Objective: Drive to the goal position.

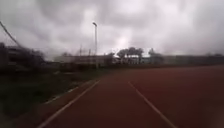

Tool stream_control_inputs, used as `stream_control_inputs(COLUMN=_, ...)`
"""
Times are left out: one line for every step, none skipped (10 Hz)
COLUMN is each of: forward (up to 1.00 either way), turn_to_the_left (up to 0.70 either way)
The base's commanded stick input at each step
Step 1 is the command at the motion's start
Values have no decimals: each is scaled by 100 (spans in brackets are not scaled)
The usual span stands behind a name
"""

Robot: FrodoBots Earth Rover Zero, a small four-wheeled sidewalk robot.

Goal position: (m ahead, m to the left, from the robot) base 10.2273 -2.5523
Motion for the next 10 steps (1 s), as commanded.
stream_control_inputs(forward=70, turn_to_the_left=0)
stream_control_inputs(forward=70, turn_to_the_left=0)
stream_control_inputs(forward=70, turn_to_the_left=0)
stream_control_inputs(forward=70, turn_to_the_left=0)
stream_control_inputs(forward=70, turn_to_the_left=0)
stream_control_inputs(forward=70, turn_to_the_left=0)
stream_control_inputs(forward=70, turn_to_the_left=0)
stream_control_inputs(forward=70, turn_to_the_left=0)
stream_control_inputs(forward=70, turn_to_the_left=0)
stream_control_inputs(forward=70, turn_to_the_left=0)
